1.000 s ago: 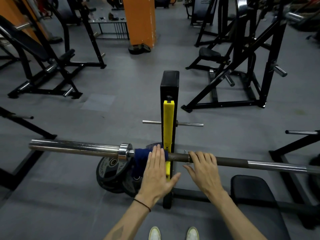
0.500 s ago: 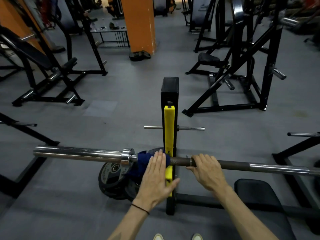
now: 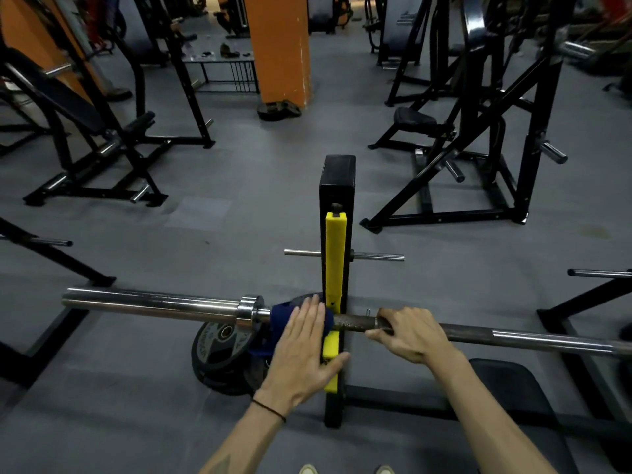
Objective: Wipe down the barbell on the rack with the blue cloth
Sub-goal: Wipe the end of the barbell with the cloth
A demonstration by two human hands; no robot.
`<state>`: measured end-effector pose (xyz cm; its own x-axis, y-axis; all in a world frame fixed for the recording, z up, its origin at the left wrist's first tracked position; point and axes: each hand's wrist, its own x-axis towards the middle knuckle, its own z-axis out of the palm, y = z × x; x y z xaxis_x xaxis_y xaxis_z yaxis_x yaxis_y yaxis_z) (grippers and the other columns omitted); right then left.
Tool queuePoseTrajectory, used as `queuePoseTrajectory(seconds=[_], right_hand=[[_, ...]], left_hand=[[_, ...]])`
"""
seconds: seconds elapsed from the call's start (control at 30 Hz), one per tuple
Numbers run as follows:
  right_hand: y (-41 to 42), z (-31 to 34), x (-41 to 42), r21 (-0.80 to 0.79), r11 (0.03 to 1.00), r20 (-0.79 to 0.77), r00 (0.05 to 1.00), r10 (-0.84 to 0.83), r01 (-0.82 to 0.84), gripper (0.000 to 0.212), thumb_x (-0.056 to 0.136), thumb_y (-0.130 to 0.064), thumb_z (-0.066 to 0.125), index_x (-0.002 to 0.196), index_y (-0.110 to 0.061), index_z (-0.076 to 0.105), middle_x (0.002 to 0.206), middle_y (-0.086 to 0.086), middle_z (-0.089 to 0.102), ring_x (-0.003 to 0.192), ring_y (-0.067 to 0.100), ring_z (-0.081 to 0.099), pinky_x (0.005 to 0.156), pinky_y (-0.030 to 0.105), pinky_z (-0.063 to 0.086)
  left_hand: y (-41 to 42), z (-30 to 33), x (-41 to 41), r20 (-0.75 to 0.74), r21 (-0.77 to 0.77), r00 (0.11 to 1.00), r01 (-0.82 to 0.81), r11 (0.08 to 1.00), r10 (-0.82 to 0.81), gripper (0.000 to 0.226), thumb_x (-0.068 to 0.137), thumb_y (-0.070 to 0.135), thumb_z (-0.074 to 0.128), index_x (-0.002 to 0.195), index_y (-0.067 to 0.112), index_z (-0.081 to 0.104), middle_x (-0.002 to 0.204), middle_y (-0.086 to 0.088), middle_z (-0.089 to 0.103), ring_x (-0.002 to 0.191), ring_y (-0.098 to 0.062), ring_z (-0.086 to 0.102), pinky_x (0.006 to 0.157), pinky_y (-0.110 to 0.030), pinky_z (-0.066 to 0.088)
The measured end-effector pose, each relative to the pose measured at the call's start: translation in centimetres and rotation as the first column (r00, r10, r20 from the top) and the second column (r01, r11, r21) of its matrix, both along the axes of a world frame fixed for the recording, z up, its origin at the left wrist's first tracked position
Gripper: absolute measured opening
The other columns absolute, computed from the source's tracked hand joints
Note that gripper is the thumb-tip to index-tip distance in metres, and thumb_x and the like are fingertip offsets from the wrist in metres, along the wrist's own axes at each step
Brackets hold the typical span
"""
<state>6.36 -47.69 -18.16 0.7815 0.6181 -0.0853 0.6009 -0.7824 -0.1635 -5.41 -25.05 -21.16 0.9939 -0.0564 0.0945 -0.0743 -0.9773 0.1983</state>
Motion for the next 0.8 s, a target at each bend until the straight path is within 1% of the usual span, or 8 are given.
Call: queuePoseTrajectory(seconds=[0.13,0.23,0.3,0.37,0.5,0.63,0.7,0.8], right_hand=[[-0.4,-0.9,-1.0,0.049,0.998,0.095,0.995,-0.035,0.03,0.048,0.099,-0.069,0.037,0.115,-0.027,0.055,0.101,-0.006,0.068,0.091,0.022,0.066,0.069,0.037,0.039],[-1.0,-3.0,-1.4,0.088,0.996,0.255,0.967,0.004,-0.027,0.052,0.099,-0.065,0.034,0.115,-0.024,0.062,0.098,-0.007,0.063,0.083,0.017,0.063,0.071,0.033,0.049],[-1.1,-4.3,-1.8,0.093,0.995,0.391,0.92,-0.015,-0.023,0.056,0.097,-0.06,0.036,0.121,-0.017,0.065,0.099,-0.002,0.062,0.078,0.018,0.058,0.067,0.033,0.048],[-0.7,-4.8,-2.2,0.113,0.994,0.455,0.889,-0.051,-0.001,0.059,0.095,-0.057,0.04,0.125,-0.013,0.064,0.103,0.002,0.062,0.08,0.021,0.057,0.067,0.036,0.047],[-0.2,-5.0,-2.2,0.189,0.982,0.443,0.892,-0.093,0.009,0.048,0.097,-0.052,0.048,0.118,-0.015,0.068,0.1,0.001,0.064,0.08,0.021,0.059,0.067,0.037,0.047],[-0.3,-4.9,-2.2,0.236,0.971,0.434,0.897,-0.09,-0.017,0.042,0.085,-0.045,0.075,0.113,-0.014,0.069,0.096,0.001,0.063,0.077,0.02,0.059,0.067,0.036,0.049],[-0.4,-5.1,-2.2,0.253,0.967,0.451,0.886,-0.103,-0.016,0.038,0.091,-0.046,0.067,0.112,-0.014,0.069,0.094,0.0,0.064,0.075,0.02,0.058,0.066,0.035,0.048],[-0.5,-5.5,-1.9,0.218,0.975,0.467,0.881,-0.07,-0.038,0.046,0.097,-0.05,0.047,0.113,-0.013,0.069,0.09,0.0,0.064,0.071,0.02,0.054,0.064,0.035,0.046]], left_hand=[[4.7,-0.8,-1.3,0.066,0.013,0.992,-0.11,0.994,0.109,0.088,0.099,0.073,0.02,0.16,0.01,0.006,0.169,-0.007,-0.002,0.156,-0.015,-0.006,0.126,-0.041,0.009],[5.2,-0.3,-1.3,0.026,-0.01,0.988,-0.155,0.988,0.155,0.093,0.096,0.077,0.01,0.159,0.009,0.003,0.168,-0.007,-0.008,0.155,-0.016,-0.009,0.126,-0.037,0.001],[3.4,0.1,-0.8,0.005,-0.062,0.977,-0.212,0.975,0.212,0.1,0.092,0.082,0.005,0.159,0.008,-0.001,0.167,-0.009,-0.013,0.154,-0.016,-0.017,0.126,-0.036,-0.006],[0.6,0.3,-0.2,0.003,-0.098,0.981,-0.195,0.976,0.196,0.103,0.091,0.084,0.007,0.158,0.006,-0.003,0.166,-0.012,-0.014,0.153,-0.018,-0.019,0.126,-0.039,-0.006],[-2.3,-0.5,-0.1,-0.011,-0.04,0.999,-0.038,0.998,0.038,0.102,0.094,0.082,0.015,0.159,0.007,-0.007,0.167,-0.01,-0.017,0.154,-0.019,-0.018,0.125,-0.041,-0.002],[2.9,-0.9,-1.0,0.062,-0.001,0.983,-0.174,0.985,0.173,0.099,0.095,0.08,0.018,0.16,0.007,0.0,0.168,-0.01,-0.008,0.156,-0.02,-0.009,0.126,-0.039,0.002],[4.1,-0.8,-1.1,0.07,0.011,0.97,-0.234,0.972,0.233,0.099,0.095,0.079,0.017,0.159,0.004,0.005,0.168,-0.012,-0.003,0.156,-0.021,-0.005,0.126,-0.038,0.003],[2.3,-0.6,-0.6,0.036,-0.034,0.968,-0.249,0.968,0.25,0.102,0.095,0.08,0.017,0.158,0.001,0.007,0.167,-0.017,-0.002,0.156,-0.024,-0.007,0.125,-0.041,0.001]])
